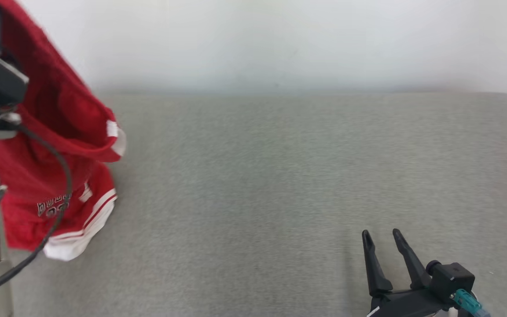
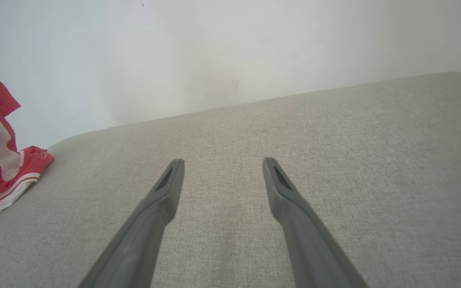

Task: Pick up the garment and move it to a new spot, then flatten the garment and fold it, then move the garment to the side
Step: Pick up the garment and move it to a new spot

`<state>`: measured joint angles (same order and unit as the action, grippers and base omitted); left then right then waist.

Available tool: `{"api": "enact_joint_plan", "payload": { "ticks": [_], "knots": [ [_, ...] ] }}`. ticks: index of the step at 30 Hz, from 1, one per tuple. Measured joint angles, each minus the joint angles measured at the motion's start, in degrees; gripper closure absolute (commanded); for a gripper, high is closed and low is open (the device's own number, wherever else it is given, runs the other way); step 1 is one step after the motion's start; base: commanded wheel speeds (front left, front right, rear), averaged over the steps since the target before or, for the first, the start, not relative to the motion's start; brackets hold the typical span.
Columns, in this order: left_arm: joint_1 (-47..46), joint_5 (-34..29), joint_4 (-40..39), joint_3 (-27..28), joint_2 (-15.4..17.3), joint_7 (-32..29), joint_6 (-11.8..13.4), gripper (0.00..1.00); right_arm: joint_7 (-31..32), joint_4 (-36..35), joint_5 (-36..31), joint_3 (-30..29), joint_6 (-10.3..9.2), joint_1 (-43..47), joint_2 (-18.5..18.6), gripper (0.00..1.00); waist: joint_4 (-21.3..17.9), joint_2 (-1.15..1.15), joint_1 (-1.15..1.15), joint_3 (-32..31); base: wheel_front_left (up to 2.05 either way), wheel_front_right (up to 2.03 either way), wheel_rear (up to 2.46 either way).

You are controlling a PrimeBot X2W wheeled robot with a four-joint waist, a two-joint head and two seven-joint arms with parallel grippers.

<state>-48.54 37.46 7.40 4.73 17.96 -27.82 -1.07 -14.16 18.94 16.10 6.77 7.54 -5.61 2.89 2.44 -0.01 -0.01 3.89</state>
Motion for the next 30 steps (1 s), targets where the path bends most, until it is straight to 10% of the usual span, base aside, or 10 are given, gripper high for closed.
{"api": "enact_joint_plan", "payload": {
  "ticks": [18, 30],
  "knots": [
    [-2.6, 4.0, -2.3, -8.0, -8.9, -2.8, -1.4, 1.0, -0.5, 0.3, 1.2, 0.9, 0.0, 1.6, 0.0, 0.0, -16.1, 0.0, 0.01, -4.2, 0.0, 0.0, 0.0],
    [8.8, -1.5, 4.7, -13.3, -11.1, 6.5, -3.0, 1.0, -0.5, 0.4, 1.9, 1.8, 0.0, 1.6, 0.0, 0.0, -23.0, 0.01, 0.01, -3.0, 0.0, 0.0, 0.0]
  ]
}}
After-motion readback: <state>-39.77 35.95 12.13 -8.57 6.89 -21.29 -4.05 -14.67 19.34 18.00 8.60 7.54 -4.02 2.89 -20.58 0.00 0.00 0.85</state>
